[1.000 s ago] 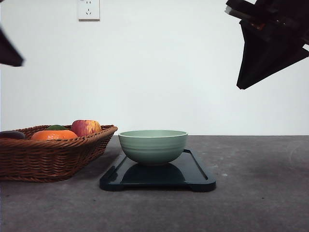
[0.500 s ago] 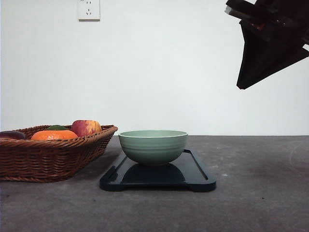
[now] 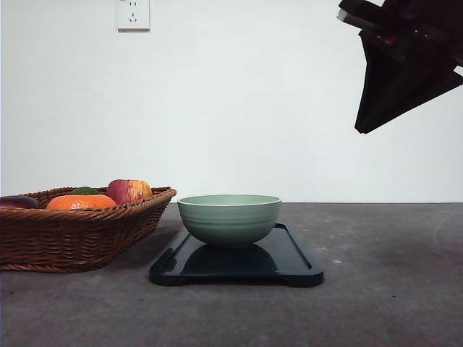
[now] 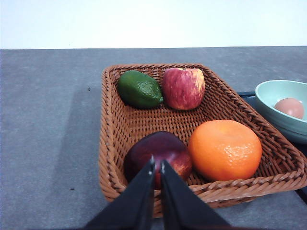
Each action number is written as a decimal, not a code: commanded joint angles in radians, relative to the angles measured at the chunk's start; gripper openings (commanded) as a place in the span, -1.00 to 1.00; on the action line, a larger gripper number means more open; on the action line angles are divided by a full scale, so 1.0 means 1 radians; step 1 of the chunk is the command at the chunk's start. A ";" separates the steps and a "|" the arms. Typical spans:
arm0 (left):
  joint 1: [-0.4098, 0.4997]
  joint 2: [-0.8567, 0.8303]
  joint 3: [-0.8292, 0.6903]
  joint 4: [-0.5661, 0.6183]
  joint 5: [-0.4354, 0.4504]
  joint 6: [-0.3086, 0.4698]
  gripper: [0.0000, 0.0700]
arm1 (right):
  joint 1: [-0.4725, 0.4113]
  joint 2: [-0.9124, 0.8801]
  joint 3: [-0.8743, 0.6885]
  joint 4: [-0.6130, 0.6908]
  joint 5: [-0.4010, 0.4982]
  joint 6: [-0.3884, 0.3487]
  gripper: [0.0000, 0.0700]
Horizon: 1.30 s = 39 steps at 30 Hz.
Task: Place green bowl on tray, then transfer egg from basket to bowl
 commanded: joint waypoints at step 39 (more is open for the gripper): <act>0.000 -0.002 -0.019 -0.008 -0.001 0.007 -0.98 | -0.443 -0.986 -0.737 0.358 0.139 -0.191 -0.96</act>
